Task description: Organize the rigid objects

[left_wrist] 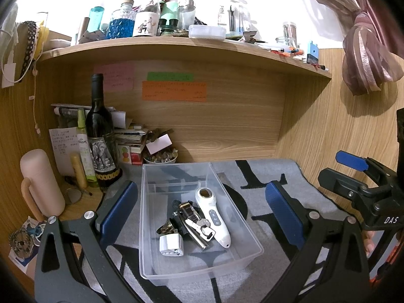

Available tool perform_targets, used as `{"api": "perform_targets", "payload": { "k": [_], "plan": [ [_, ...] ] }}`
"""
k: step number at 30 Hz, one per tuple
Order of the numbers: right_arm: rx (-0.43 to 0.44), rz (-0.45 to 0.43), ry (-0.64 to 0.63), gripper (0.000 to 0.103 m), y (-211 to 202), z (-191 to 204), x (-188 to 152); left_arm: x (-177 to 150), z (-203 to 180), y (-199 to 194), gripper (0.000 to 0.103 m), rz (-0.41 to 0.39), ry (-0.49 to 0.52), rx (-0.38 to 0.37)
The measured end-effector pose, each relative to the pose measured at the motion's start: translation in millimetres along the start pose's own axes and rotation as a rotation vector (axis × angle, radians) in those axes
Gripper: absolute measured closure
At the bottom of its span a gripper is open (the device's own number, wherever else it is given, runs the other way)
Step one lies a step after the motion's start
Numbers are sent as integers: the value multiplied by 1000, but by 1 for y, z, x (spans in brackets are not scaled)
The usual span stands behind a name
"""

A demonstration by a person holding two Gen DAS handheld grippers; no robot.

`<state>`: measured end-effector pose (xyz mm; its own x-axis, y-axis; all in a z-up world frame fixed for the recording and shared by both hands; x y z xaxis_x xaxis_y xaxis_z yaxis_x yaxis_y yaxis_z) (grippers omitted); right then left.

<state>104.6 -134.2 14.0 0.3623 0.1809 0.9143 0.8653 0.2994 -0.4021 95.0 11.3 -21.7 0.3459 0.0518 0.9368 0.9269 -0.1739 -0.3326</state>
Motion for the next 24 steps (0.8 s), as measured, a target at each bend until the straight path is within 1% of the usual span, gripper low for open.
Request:
{"api": "perform_targets", "payload": {
  "k": [24],
  "plan": [
    [8, 5, -8, 0, 2, 0, -1, -2, 2, 1, 0, 3, 1, -5]
  ]
}}
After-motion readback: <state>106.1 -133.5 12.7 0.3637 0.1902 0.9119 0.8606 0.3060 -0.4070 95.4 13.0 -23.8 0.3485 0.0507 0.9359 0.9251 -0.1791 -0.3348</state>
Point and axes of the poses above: each gripper's, at about its wrist camera, not at the fingertips, and y roughly the way its jaws point, z to its left, x to its top, the point moved 8 cm from there along y, roughly the way its jaws point, and after that the axes turned 7 degrees about -x, right-handed, at the moved point
